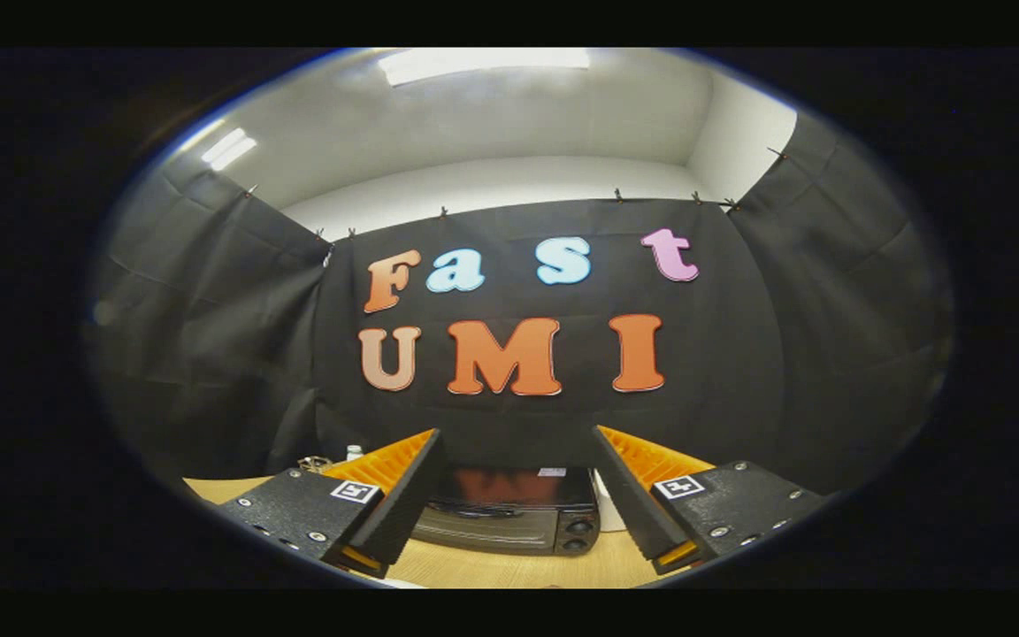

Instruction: Open the toaster oven, put the food inside, and close the toaster oven door.

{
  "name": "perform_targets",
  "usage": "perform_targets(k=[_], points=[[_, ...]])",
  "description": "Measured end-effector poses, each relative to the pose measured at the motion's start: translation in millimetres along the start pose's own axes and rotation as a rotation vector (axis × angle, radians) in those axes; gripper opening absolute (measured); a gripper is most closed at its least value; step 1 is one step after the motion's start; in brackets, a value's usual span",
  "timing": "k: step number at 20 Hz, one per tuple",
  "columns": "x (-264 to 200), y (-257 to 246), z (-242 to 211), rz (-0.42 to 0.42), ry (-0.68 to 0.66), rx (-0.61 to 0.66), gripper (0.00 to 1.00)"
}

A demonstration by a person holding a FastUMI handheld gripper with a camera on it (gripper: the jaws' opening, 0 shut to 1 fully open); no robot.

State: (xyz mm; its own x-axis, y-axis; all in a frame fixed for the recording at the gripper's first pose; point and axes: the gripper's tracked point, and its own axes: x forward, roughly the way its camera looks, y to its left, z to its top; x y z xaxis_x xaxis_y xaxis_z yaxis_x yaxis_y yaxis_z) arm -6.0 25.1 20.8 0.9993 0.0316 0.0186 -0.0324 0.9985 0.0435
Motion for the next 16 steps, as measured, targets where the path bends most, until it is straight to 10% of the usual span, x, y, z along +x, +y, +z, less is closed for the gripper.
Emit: perform_targets(k=[16], points=[[25, 49, -5, 0.061, 0.036, 0.031, 0.97]])
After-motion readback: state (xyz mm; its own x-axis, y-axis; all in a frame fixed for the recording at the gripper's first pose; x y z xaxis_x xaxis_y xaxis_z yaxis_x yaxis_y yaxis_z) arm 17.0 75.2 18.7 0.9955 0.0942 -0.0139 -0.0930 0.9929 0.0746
